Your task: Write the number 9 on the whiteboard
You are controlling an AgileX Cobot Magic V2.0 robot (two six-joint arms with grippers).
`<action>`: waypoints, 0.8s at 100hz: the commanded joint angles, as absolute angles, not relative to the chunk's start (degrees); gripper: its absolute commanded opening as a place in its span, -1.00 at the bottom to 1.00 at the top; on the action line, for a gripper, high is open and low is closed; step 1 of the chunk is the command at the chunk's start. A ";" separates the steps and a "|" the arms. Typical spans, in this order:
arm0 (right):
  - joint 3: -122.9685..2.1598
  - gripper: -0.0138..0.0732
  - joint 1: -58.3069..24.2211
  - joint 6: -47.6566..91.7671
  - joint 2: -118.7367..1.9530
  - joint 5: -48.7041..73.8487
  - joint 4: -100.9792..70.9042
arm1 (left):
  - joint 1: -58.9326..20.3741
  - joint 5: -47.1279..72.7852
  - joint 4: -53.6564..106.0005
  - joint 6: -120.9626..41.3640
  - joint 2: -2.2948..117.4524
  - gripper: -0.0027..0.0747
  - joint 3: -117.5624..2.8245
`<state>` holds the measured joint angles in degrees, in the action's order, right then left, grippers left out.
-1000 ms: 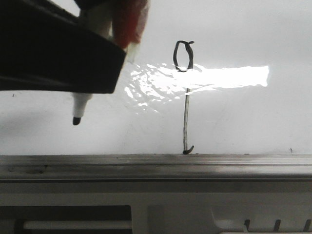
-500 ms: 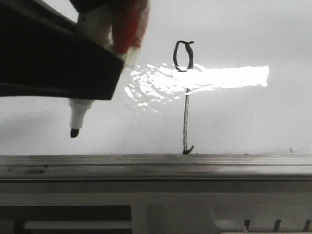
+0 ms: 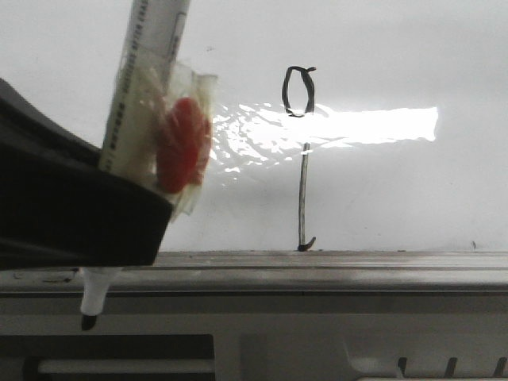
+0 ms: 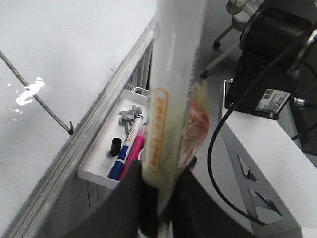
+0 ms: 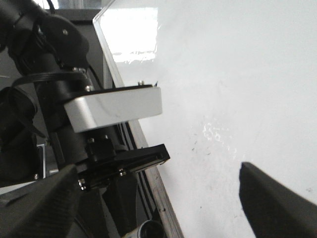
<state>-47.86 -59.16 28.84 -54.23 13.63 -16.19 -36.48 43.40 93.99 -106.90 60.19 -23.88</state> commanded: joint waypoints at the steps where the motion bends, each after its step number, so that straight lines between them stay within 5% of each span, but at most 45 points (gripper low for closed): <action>1: -49.96 0.45 -59.04 29.46 -52.06 8.09 -15.96 | -36.72 45.64 98.33 -107.06 59.57 -0.98 -25.13; 24: -49.96 -0.85 -59.04 29.46 -49.09 8.85 -15.33 | -36.72 45.64 98.33 -107.06 59.57 -0.98 -25.13; 53: -49.96 -0.83 -58.68 29.46 -44.76 13.73 -14.62 | -36.72 42.43 98.55 -104.21 59.57 -0.98 -25.13; 80: -49.85 -0.83 -49.91 29.46 -42.09 15.65 -14.62 | -39.39 17.34 98.42 -84.83 59.46 -0.98 -29.86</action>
